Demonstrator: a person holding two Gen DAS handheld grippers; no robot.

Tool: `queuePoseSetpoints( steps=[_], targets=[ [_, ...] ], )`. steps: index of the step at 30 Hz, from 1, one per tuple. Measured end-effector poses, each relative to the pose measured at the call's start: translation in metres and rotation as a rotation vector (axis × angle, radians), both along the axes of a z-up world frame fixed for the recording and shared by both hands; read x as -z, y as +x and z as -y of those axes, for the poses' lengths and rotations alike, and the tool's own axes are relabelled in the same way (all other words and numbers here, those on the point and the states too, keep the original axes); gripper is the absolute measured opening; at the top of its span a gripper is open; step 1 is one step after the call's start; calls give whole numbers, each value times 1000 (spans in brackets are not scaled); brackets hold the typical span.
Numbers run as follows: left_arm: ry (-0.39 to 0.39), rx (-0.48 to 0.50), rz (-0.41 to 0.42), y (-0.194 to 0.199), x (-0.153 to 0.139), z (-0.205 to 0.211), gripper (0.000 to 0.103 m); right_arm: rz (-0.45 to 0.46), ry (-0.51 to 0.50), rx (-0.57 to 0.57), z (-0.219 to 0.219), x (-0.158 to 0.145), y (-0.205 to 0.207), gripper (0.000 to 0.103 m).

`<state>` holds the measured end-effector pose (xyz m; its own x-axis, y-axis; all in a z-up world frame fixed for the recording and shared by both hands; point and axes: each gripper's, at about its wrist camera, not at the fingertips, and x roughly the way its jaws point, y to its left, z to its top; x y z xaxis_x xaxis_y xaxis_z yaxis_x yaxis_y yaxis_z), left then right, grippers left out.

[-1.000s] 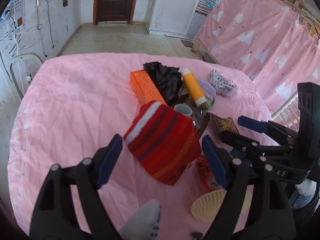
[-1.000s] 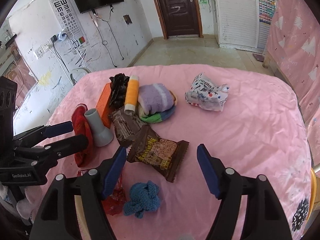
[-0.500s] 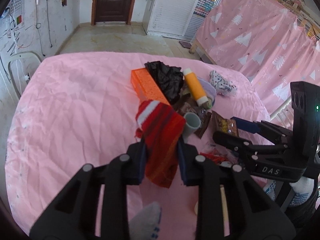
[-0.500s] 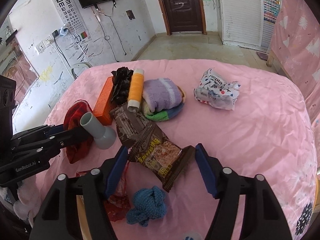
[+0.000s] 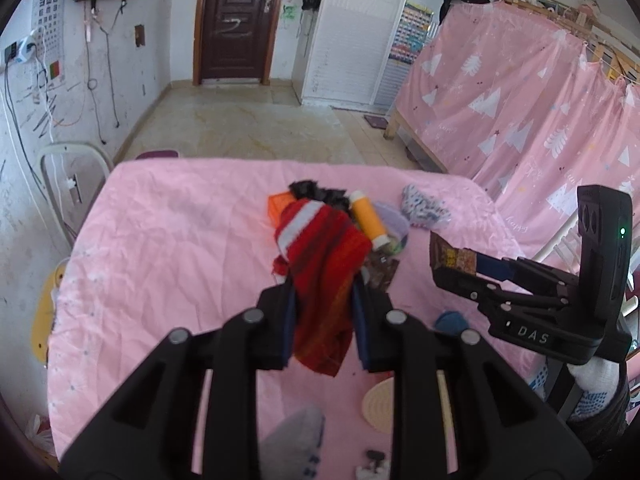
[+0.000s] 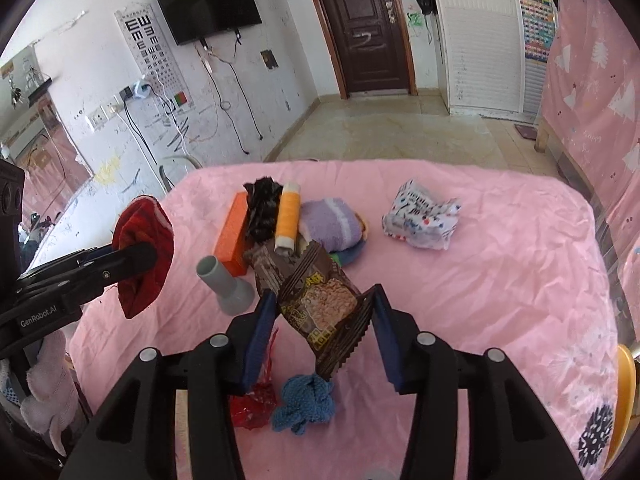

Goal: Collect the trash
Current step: 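Grasp the red striped sock with the left tool while the right tool grasps the brown snack wrapper, then carry both items to the orange basin and open both tools to drop them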

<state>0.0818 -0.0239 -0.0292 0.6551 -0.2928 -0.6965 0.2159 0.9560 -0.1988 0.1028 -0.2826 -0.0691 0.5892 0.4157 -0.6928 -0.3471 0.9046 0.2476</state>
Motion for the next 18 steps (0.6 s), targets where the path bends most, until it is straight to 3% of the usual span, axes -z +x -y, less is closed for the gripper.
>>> queuePoseSetpoints(
  steps=[8,18],
  targets=[
    [28,83,38,-7,-22,51,22,73,48,75,46,-25,-20,38],
    [35,277,49,-10,-37,159,22,163,97,272,146,-44,-65,38]
  ],
)
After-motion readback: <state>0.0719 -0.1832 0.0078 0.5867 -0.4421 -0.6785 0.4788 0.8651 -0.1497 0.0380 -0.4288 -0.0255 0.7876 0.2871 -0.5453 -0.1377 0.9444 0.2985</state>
